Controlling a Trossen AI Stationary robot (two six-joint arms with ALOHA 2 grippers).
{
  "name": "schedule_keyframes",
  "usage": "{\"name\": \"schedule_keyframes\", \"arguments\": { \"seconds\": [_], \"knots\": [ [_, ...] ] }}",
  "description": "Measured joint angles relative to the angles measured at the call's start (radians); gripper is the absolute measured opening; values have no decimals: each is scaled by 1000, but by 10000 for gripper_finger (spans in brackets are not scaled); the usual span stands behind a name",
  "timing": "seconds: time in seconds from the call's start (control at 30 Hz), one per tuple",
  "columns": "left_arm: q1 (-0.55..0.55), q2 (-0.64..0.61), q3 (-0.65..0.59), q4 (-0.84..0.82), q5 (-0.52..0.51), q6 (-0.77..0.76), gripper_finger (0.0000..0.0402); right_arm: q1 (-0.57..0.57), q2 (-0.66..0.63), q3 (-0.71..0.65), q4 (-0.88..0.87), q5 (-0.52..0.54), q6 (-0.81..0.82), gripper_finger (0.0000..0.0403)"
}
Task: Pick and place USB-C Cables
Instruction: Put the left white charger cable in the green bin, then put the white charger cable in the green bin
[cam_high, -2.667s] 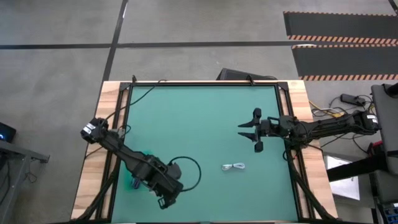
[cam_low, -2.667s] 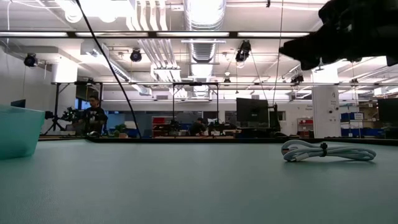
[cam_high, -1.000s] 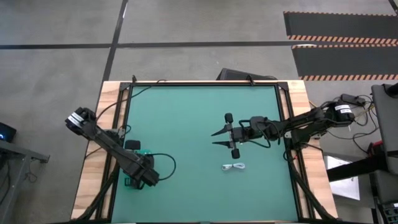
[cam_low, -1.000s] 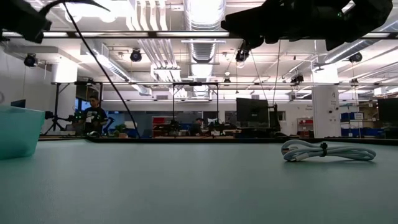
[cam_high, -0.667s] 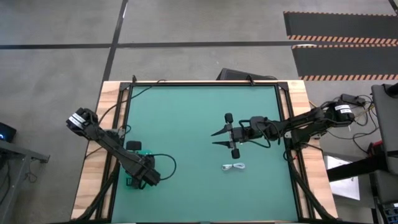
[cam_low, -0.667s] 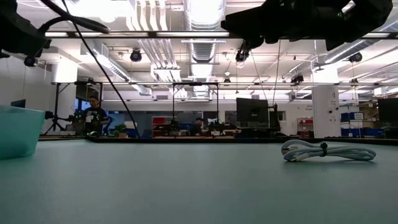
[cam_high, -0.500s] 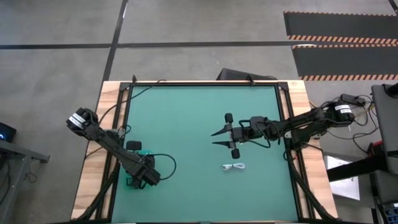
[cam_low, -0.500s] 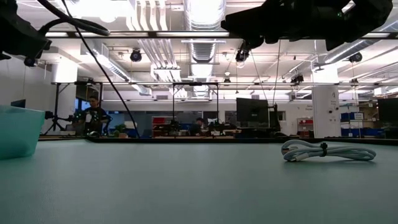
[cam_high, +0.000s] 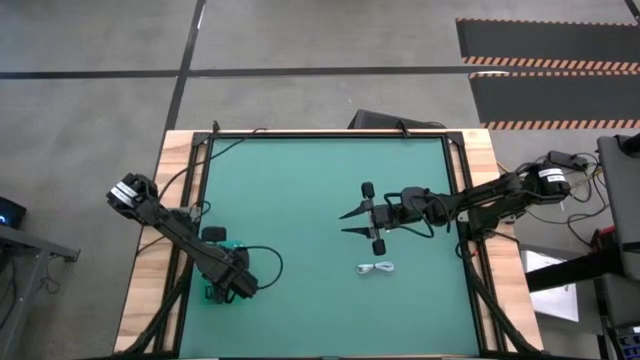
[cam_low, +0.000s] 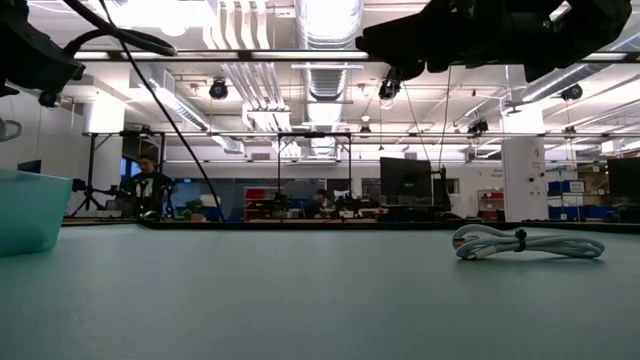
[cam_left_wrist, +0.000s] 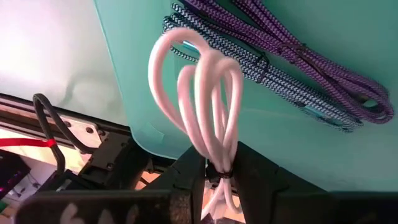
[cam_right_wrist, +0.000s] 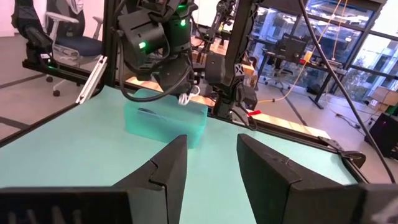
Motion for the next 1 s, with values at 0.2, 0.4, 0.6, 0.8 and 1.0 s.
{"name": "schedule_keyframes", "arguments": {
  "seconds": [0.2,0.4,0.6,0.8,1.0],
  "knots": [
    [0,0,6,1,1,-25,63,0,0,0,-1,0,0,132],
    [5,0,6,36,2,-45,65,0,0,0,-4,0,0,132],
    [6,0,8,33,2,-51,99,0,0,0,-5,0,0,132],
    [6,0,49,27,1,-41,131,0,0,0,-51,0,47,132],
    [6,0,129,40,-81,-51,134,14,-1,13,-210,9,158,132]
  ]
}}
